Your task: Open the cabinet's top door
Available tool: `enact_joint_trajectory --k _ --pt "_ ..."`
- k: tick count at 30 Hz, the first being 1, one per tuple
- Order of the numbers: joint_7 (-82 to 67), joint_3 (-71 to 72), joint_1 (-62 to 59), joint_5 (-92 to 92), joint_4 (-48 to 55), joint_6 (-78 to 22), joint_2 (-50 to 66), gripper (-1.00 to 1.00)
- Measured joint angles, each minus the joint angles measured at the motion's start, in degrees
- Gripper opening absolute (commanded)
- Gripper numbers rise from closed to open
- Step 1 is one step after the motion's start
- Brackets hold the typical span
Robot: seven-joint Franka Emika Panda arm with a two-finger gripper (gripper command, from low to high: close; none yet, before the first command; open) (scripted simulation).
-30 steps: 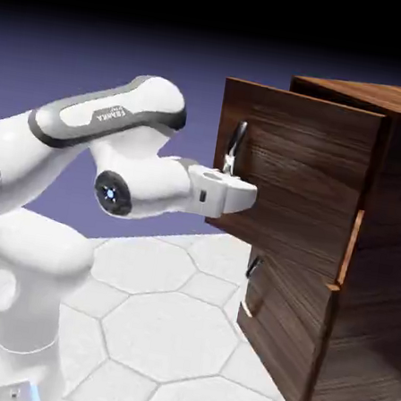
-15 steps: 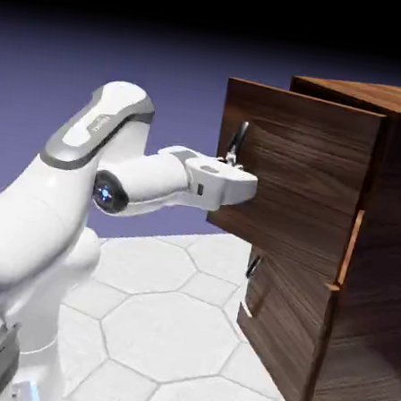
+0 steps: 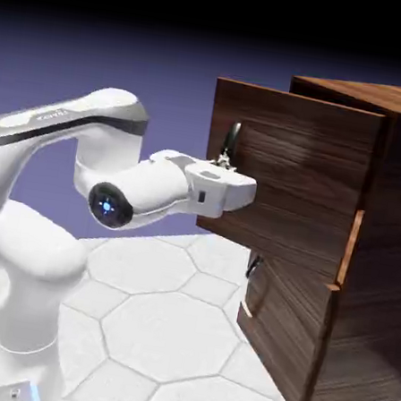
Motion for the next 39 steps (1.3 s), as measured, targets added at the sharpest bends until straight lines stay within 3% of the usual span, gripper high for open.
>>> enact_joint_trajectory --k 8,23,39 --pt "4.86 -7.54 -11.04 -11.75 1.57 -19.19 -0.13 -1.0" --pt "28.62 -22.73 -1.96 -49.46 -0.38 -13.11 -13.16 -1.0" --pt "25.68 -34.3 1.79 -54.43 21.5 -52.31 -15.36 -1.0"
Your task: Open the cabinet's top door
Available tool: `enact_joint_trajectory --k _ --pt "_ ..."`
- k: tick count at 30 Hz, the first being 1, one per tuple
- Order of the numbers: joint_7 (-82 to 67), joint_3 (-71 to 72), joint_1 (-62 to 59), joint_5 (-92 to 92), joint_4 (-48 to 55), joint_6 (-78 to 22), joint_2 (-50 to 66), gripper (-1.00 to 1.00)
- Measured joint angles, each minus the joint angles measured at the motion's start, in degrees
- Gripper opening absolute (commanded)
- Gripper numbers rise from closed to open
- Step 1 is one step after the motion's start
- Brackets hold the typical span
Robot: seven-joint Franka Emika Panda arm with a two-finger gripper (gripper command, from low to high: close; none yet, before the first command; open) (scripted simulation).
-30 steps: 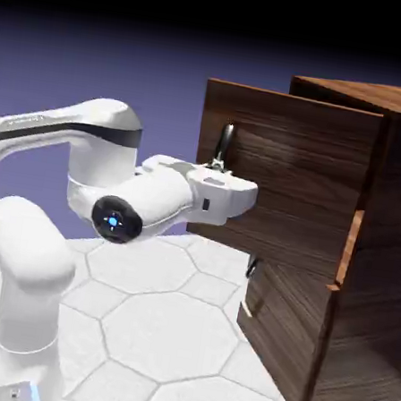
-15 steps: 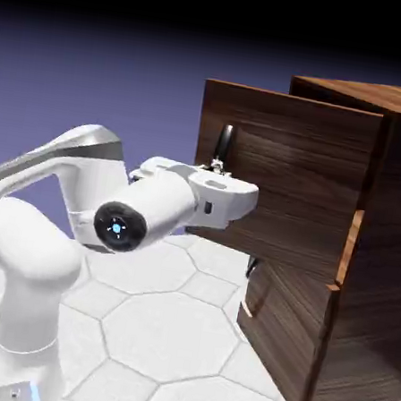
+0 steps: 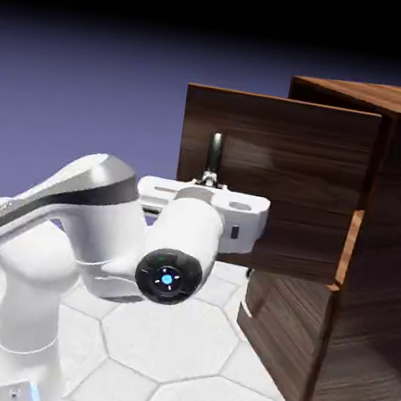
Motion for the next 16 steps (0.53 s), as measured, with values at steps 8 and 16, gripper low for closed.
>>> enact_joint_trajectory --k 8,16 --pt "-0.6 -2.32 10.2 -0.33 16.53 -18.78 1.09 -1.0" --pt "-0.49 -3.02 17.88 -0.08 27.57 -29.75 2.04 1.0"
